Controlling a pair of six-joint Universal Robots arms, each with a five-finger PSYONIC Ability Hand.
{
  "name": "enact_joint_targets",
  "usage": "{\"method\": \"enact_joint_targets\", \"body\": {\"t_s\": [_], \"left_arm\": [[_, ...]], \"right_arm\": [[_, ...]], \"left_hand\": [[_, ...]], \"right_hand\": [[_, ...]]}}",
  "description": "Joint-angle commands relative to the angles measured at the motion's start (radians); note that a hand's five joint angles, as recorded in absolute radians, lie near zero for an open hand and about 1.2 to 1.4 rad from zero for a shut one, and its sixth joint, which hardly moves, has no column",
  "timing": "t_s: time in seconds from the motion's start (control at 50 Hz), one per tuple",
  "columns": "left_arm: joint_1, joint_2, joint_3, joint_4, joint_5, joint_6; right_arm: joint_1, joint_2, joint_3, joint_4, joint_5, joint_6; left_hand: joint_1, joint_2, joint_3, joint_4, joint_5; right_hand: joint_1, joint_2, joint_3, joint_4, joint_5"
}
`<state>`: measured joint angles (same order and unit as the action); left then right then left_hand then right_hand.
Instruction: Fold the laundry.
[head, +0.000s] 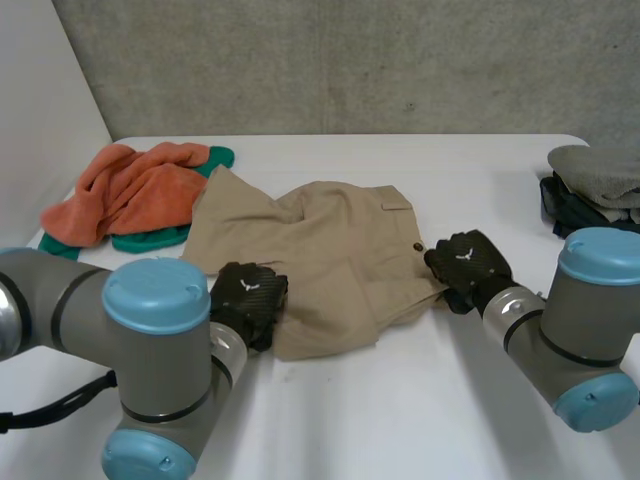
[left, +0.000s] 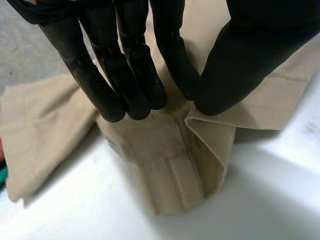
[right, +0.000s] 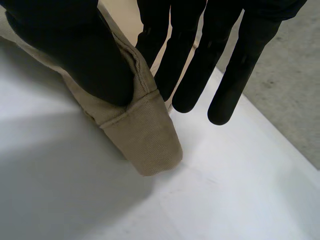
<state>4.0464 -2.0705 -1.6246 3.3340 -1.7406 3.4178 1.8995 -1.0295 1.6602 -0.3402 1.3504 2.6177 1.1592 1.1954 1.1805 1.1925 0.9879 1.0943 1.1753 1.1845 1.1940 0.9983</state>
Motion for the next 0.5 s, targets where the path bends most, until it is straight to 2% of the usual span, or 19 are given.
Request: {"method": "enact_joint_targets", "body": {"t_s": [0.02, 0.14, 0.24, 0.3, 0.42, 0.5], "left_arm": [[0.015, 0.243, -0.004, -0.050, 0.033, -0.048], [0.106, 0.387, 0.025, -0.164, 0.117, -0.051], [0.167, 0.392, 0.065, -0.313, 0.197, -0.057], [0.186, 0.342, 0.090, -0.388, 0.228, -0.061], [0.200, 0.162, 0.176, -0.406, 0.219, -0.057], [0.226, 0.043, 0.310, -0.398, 0.176, -0.063]], "right_arm": [[-0.031, -0.257, -0.025, 0.182, 0.023, 0.087], [-0.069, -0.409, -0.154, 0.533, 0.016, 0.085], [-0.076, -0.425, -0.243, 0.785, 0.010, 0.047], [-0.048, -0.405, -0.260, 0.903, 0.003, 0.015], [0.006, -0.282, -0.296, 0.873, 0.041, -0.025], [0.027, -0.178, -0.371, 0.788, 0.130, -0.010]], "left_hand": [[0.237, 0.201, 0.216, 0.204, 0.234], [0.237, 0.201, 0.216, 0.204, 0.234], [0.237, 0.201, 0.216, 0.204, 0.234], [0.237, 0.201, 0.216, 0.204, 0.234], [0.237, 0.201, 0.216, 0.204, 0.234], [0.237, 0.201, 0.216, 0.204, 0.234]], "right_hand": [[0.302, 0.221, 0.212, 0.202, 0.223], [0.302, 0.221, 0.212, 0.202, 0.223], [0.302, 0.221, 0.212, 0.202, 0.223], [0.302, 0.221, 0.212, 0.202, 0.223], [0.302, 0.221, 0.212, 0.202, 0.223], [0.302, 0.221, 0.212, 0.202, 0.223]]}}
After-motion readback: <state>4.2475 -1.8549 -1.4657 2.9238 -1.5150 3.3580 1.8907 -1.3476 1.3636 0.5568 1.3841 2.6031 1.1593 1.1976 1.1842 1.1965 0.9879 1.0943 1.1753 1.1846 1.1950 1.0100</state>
